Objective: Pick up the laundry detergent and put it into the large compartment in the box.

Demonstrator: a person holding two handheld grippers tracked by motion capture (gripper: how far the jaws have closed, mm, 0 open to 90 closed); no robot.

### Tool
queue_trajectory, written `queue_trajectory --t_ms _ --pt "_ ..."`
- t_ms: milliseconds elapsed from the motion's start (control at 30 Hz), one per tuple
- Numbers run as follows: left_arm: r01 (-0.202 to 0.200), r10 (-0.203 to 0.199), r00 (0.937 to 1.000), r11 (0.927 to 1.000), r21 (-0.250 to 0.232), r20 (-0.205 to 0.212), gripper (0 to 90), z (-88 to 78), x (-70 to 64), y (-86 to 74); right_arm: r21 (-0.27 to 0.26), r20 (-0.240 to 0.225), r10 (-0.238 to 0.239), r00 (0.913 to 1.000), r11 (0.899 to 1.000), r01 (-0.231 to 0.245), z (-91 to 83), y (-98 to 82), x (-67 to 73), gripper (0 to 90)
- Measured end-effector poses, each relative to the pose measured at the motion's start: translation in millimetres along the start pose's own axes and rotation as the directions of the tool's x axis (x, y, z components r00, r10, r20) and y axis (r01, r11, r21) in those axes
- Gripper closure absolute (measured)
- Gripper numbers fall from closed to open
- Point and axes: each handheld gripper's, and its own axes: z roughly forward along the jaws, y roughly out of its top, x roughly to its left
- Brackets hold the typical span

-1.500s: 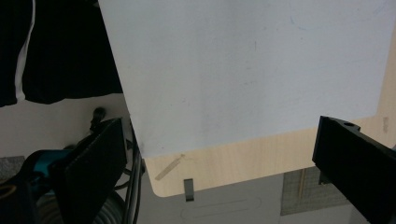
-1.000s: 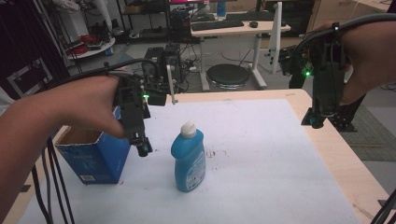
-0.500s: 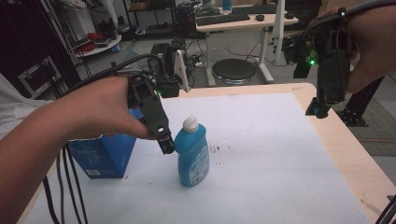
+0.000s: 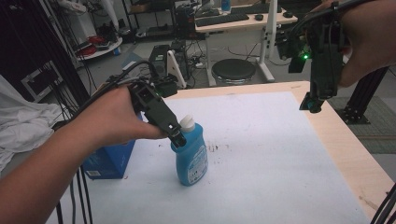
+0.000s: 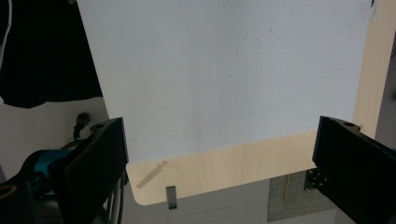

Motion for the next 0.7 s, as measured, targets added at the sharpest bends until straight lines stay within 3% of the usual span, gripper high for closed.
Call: queue_trajectory --t_ms 167,700 --pt "0.005 -0.004 0.9993 0.9999 0.016 -0.037 1.7 9.4 -4.2 8.4 0.005 0.004 0.001 1.0 1.0 -0.001 0.1 -0.7 1.7 2.4" --pt "0.068 -0.067 0.9973 0.9974 0.025 -0.028 1.7 47.3 6.2 25.8 0.014 -0.005 0.004 1.0 1.0 -0.004 -4.0 -1.6 2.2 2.4"
